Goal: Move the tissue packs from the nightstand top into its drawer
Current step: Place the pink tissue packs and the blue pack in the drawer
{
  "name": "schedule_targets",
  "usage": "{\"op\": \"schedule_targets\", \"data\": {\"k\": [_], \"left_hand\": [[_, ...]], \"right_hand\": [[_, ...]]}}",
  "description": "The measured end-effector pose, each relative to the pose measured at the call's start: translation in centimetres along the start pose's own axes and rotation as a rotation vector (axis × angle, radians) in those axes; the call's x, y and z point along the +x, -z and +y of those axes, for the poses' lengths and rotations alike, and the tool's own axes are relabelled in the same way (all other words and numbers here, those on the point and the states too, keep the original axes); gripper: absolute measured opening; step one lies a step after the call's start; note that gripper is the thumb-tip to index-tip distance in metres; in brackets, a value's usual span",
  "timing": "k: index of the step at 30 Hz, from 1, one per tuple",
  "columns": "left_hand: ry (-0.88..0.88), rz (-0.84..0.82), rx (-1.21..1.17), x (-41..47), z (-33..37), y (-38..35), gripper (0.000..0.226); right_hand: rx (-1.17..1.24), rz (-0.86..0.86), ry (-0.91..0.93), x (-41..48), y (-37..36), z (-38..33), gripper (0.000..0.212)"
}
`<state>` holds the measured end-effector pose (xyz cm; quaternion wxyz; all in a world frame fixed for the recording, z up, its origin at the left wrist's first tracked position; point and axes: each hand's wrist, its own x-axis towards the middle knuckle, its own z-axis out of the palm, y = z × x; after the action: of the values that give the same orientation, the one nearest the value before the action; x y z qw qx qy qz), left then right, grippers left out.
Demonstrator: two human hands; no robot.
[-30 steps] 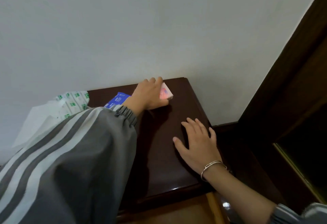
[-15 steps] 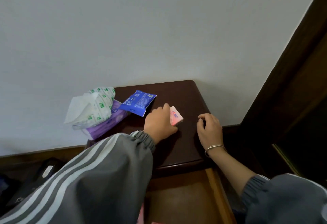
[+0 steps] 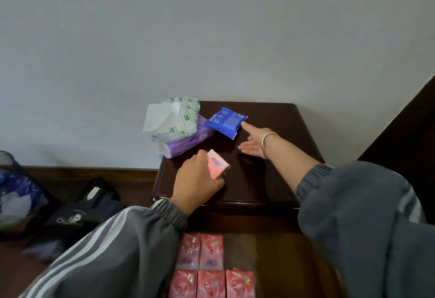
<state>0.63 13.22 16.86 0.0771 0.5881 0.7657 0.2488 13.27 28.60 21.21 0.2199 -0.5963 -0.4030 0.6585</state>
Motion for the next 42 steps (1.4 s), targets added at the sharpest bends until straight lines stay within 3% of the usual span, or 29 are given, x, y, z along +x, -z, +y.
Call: {"op": "schedule_targets", "data": {"k": [8, 12, 17, 20, 23, 29, 35, 38, 42], "left_hand": [[0.038, 0.013, -0.055, 0.1, -0.3, -1.0, 0.049], [0.068, -0.004, -0.064, 0.0, 0.1, -0.8, 0.049], [0.106, -0.035, -0.063, -0.3, 0.6, -0.2, 0.051], [0.124, -0.04, -0.089, -0.8, 0.8, 0.2, 0.051], [0.157, 0.02, -0.138, -1.8, 0.7, 0.5, 0.049], [0.224, 0.221, -0.44, -6.6, 1.5, 1.7, 0.041], [0.192, 0.182, -0.609, -12.9, 3.1, 2.8, 0.037], [0.21, 0.15, -0.607, -15.0, 3.2, 2.8, 0.035], [0.247, 0.128, -0.562, -16.8, 2.1, 2.1, 0.035]], "right_hand": [[0.242, -0.138, -0.068, 1.5, -4.1, -1.3, 0.05], [0.312, -0.069, 0.034, 1.2, -3.9, -1.6, 0.039], [0.279, 0.033, 0.253, -2.4, 1.3, -1.7, 0.034], [0.193, -0.028, 0.392, -7.7, 5.9, -0.8, 0.016], [0.115, -0.086, 0.469, -13.6, 10.5, 2.0, 0.019], [-0.114, -0.119, 0.357, -21.6, 15.8, 12.2, 0.015], [-0.221, -0.088, 0.139, -20.9, 14.3, 19.9, 0.011], [-0.431, 0.017, 0.137, -20.1, 12.8, 21.3, 0.01], [-1.354, 0.331, 0.12, -20.4, 12.0, 21.6, 0.036]]}}
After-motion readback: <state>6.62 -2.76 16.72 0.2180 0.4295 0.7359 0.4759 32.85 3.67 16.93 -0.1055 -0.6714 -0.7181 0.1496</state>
